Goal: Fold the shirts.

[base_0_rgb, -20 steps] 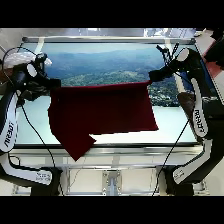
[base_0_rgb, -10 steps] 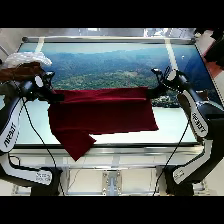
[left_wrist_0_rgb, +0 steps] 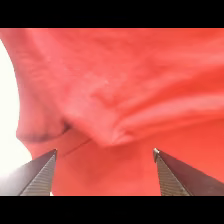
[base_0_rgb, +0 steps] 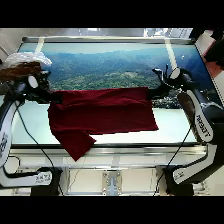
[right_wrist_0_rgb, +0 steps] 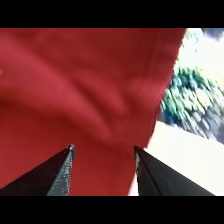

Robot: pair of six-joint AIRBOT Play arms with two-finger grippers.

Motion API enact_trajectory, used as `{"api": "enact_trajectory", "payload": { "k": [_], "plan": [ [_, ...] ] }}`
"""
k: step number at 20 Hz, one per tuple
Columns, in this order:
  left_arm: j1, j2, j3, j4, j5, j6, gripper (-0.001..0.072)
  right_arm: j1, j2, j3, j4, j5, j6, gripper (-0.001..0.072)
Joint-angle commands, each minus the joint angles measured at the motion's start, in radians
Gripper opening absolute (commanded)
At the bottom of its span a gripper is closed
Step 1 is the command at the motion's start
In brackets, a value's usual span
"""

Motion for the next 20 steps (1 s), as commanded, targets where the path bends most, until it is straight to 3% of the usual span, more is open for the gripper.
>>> {"api": "enact_trajectory", "payload": {
  "k": [1,4,5,6,7,12,14,20],
  "plan": [
    [0.067,0.259,-0.074,-0.003,-0.051,-0.002,0.0711,-0.06,0.162,0.028,-0.117,0.114,-0.002,0.0413],
    [0.196,0.485,-0.34,-0.038,-0.091,-0.065,0.0706,-0.157,0.249,0.015,-0.045,0.105,0.0,0.0414],
    [0.243,0.526,-0.412,-0.105,-0.128,-0.064,0.0679,-0.179,0.256,0.009,-0.012,0.106,0.0,0.0413],
    [0.294,0.554,-0.484,-0.195,-0.176,-0.058,0.0582,-0.194,0.256,0.005,0.024,0.104,0.0,0.0413],
    [0.341,0.564,-0.544,-0.28,-0.217,-0.027,0.0558,-0.199,0.253,0.005,0.05,0.095,0.0,0.0414],
    [0.435,0.432,-0.7,-0.38,-0.414,0.008,0.056,-0.189,0.251,0.005,0.126,0.005,-0.032,0.0413],
    [0.433,0.344,-0.722,-0.444,-0.391,0.074,0.0562,-0.189,0.251,0.005,0.134,-0.004,-0.032,0.0414],
    [0.429,0.216,-0.723,-0.441,-0.309,0.083,0.0562,-0.189,0.251,0.005,0.141,0.007,-0.032,0.0413]
  ]
}}
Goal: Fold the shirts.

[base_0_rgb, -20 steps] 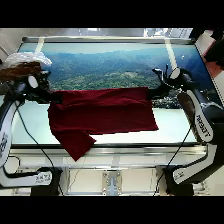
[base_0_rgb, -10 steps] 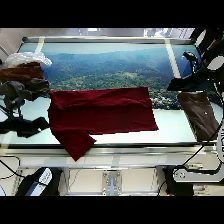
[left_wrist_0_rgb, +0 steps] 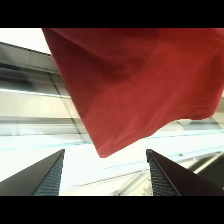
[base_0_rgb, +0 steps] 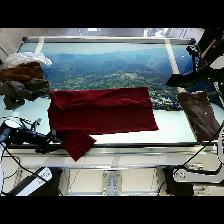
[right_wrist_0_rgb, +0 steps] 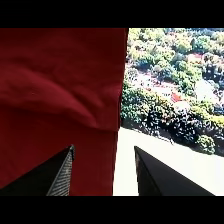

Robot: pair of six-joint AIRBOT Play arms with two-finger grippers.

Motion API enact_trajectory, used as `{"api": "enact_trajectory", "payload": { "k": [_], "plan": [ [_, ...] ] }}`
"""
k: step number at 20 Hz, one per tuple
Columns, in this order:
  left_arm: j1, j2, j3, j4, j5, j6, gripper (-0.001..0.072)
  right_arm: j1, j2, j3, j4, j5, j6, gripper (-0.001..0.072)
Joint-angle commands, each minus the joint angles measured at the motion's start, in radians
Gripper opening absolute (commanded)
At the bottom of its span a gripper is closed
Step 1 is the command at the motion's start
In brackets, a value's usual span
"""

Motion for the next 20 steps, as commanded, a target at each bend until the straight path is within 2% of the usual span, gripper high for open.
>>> {"api": "enact_trajectory", "payload": {
  "k": [1,4,7,12,14,15,16,17,18,20],
  "plan": [
    [-0.015,-0.049,-0.01,-0.018,0.048,0.014,0.0561,0.0,0.001,0.0,0.016,-0.003,-0.002,0.0413],
    [-0.123,-0.05,-0.01,-0.017,0.12,-0.006,0.0561,0.0,0.001,0.0,0.058,-0.003,-0.002,0.0413],
    [-0.225,-0.05,-0.01,-0.018,0.21,-0.061,0.056,0.0,0.005,0.0,0.076,-0.002,-0.002,0.0412],
    [-0.277,-0.087,-0.011,-0.019,0.222,-0.102,0.0539,0.0,0.006,0.0,0.075,-0.001,-0.003,0.0406],
    [-0.277,-0.101,-0.011,-0.022,0.222,-0.119,0.0455,0.0,0.007,0.0,0.074,0.0,-0.006,0.0403],
    [-0.277,-0.099,-0.011,-0.022,0.222,-0.118,0.033,0.0,0.007,0.0,0.074,0.001,-0.007,0.0402],
    [-0.277,-0.098,-0.011,-0.022,0.219,-0.118,0.0156,0.0,0.007,0.0,0.073,0.001,-0.009,0.0401],
    [-0.277,-0.096,-0.011,-0.021,0.217,-0.117,0.0009,0.0,0.008,0.0,0.071,0.003,-0.009,0.0368],
    [-0.277,-0.091,-0.01,-0.021,0.217,-0.117,0.0014,-0.002,0.012,0.001,0.06,0.009,-0.01,0.0306],
    [-0.276,-0.069,-0.01,-0.021,0.216,-0.117,0.0014,-0.012,0.029,0.001,-0.022,0.047,-0.021,0.0306]
  ]
}}
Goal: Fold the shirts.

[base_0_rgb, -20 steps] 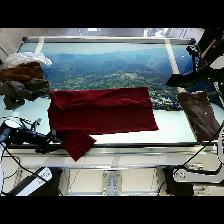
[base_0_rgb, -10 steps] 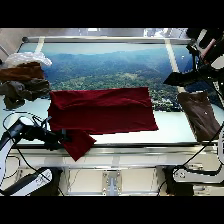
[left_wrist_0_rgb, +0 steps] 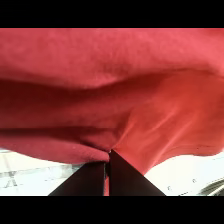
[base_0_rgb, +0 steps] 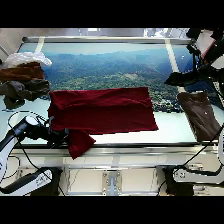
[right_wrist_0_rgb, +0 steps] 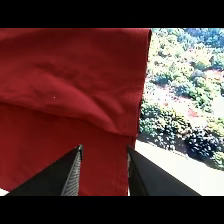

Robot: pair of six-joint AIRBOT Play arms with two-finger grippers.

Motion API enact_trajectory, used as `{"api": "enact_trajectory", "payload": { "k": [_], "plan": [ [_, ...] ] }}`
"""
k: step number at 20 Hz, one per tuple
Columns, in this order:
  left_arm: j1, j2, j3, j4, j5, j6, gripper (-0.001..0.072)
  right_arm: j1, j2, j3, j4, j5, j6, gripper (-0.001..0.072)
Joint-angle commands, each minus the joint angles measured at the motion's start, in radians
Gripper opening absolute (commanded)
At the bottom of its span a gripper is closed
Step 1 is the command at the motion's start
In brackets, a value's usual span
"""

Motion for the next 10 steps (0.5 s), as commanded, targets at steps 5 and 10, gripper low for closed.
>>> {"api": "enact_trajectory", "payload": {
  "k": [5,10],
  "plan": [
    [-0.002,0.111,0.002,0.001,-0.02,-0.005,0.0013,-0.151,0.067,-0.372,-0.078,0.06,0.007,0.0321],
    [-0.002,0.167,0.002,0.001,-0.021,-0.005,0.0014,-0.243,0.2,-0.924,0.161,-0.068,-0.08,0.0414]
  ]
}}
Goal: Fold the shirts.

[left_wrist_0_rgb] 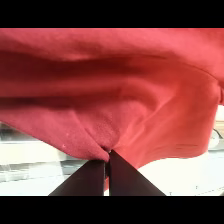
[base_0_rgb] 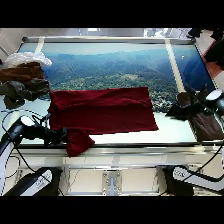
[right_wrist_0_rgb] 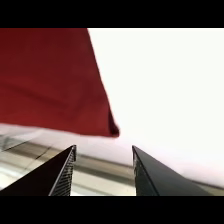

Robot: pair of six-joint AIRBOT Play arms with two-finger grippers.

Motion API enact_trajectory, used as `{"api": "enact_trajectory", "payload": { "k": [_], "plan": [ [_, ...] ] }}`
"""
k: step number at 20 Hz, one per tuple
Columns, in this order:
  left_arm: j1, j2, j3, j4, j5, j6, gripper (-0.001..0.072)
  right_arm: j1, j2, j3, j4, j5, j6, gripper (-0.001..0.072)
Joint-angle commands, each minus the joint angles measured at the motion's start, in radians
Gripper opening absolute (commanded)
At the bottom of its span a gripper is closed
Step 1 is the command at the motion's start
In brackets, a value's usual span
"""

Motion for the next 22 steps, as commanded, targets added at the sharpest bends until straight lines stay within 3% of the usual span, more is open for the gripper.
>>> {"api": "enact_trajectory", "payload": {
  "k": [1,5,12,13,15,19,20,22],
  "plan": [
    [0.0,0.028,0.001,0.0,-0.002,0.001,0.0014,-0.043,0.074,-0.306,0.127,-0.077,-0.039,0.0414],
    [-0.001,0.028,0.001,-0.001,-0.002,0.001,0.0014,-0.043,0.077,-0.417,0.183,-0.166,-0.035,0.0414],
    [-0.001,0.028,0.001,0.0,-0.002,0.001,0.0014,-0.036,0.073,-0.419,0.396,-0.369,-0.06,0.0401],
    [-0.001,0.028,0.001,0.0,-0.002,0.001,0.0014,-0.025,0.073,-0.419,0.395,-0.37,-0.06,0.0373],
    [-0.001,0.028,0.001,0.0,-0.002,0.001,0.0014,-0.001,0.073,-0.419,0.396,-0.375,-0.06,0.0151],
    [-0.001,0.028,0.001,0.0,-0.002,0.001,0.0014,0.03,0.073,-0.419,0.42,-0.4,-0.059,0.0117],
    [-0.001,0.028,0.001,0.0,-0.002,0.003,0.0014,0.03,0.073,-0.419,0.431,-0.402,-0.06,0.0017],
    [0.0,0.034,0.002,-0.001,-0.003,0.017,0.0013,0.03,0.077,-0.406,0.439,-0.384,-0.063,0.0012]
  ]
}}
